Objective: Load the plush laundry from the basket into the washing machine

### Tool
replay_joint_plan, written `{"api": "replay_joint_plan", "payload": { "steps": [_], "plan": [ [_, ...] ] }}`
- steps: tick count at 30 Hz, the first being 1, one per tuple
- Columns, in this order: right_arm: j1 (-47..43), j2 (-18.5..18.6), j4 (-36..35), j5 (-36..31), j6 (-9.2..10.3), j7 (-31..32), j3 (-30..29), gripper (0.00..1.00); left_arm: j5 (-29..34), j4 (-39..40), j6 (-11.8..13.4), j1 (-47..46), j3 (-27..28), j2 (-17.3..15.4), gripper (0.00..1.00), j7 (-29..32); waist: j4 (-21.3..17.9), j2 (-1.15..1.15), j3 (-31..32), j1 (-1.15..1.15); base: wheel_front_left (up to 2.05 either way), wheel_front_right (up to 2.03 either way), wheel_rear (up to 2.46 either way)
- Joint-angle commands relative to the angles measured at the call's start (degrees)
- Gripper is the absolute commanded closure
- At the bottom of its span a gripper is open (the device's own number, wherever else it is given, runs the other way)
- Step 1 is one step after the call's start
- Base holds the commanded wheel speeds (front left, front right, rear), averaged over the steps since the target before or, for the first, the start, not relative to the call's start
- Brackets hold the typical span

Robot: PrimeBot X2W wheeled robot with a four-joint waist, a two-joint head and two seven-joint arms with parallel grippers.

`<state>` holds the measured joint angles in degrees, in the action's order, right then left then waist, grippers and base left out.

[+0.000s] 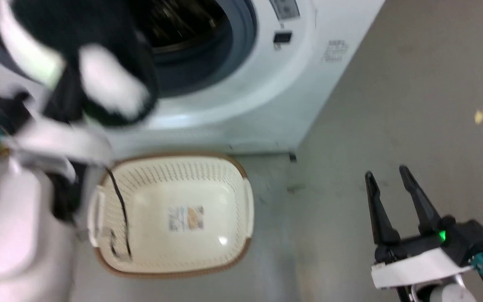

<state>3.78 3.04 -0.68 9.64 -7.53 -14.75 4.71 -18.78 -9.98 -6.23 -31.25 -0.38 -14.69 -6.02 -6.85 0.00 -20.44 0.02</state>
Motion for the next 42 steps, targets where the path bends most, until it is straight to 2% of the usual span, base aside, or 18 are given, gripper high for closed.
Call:
{"api": "replay_joint_plan", "payload": {
  "steps": [1,8,13,21,29,30,31,37,42],
  "plan": [
    [1.4,-0.2,-0.4,0.6,0.04,-0.2,0.3,0.0,-1.0,-0.8,-0.2,-3.3,0.8,-0.9,1.0,0.6,-4.2,0.0,-6.3,-0.02,0.0,0.0,0.0],
    [4.4,-0.2,-0.7,2.7,0.04,-0.2,0.5,0.0,-1.3,-8.5,-0.6,-19.6,1.7,-7.1,1.0,5.3,-8.3,0.0,-13.6,-0.02,0.0,0.0,0.0],
    [5.6,-0.2,-0.8,4.0,0.04,-0.2,0.9,0.0,0.3,-16.9,-0.1,-30.6,0.8,-10.0,1.0,8.2,-9.8,0.0,-17.2,-0.02,0.0,0.0,0.0],
    [7.3,-0.2,-1.7,5.5,0.04,-0.2,1.9,0.0,3.2,-32.4,0.4,-40.7,-2.4,-12.0,1.0,11.7,-11.1,0.0,-20.7,-0.02,0.0,0.0,0.0],
    [7.8,-0.2,-1.6,5.3,0.04,-0.2,2.0,0.0,5.2,-41.1,-0.5,-44.2,-6.9,-12.0,1.0,11.0,-10.5,0.0,-21.2,-0.02,0.0,0.0,0.0],
    [7.9,-0.2,-1.5,5.1,0.04,-0.2,2.0,0.0,5.3,-41.8,-0.5,-44.3,-7.2,-11.8,0.09,10.3,-10.3,0.0,-20.9,-0.02,0.0,0.0,0.0],
    [8.0,-0.2,-1.4,5.0,0.04,-0.2,2.0,0.0,5.2,-42.6,-0.6,-44.4,-7.3,-11.6,0.0,9.5,-10.1,0.0,-20.5,-0.02,0.0,0.0,0.0],
    [7.6,-0.2,-1.2,3.8,0.04,-0.2,1.7,0.0,4.6,-46.1,-0.8,-43.0,-8.1,-10.4,0.0,4.6,-8.8,0.0,-16.7,-0.02,0.0,0.0,0.0],
    [6.1,-0.2,-1.1,1.5,0.04,-0.2,0.7,0.0,3.4,-48.7,-1.1,-39.5,-9.4,-9.0,0.0,-0.7,-6.5,0.0,-10.8,-0.02,0.0,0.0,0.0]
  ]
}}
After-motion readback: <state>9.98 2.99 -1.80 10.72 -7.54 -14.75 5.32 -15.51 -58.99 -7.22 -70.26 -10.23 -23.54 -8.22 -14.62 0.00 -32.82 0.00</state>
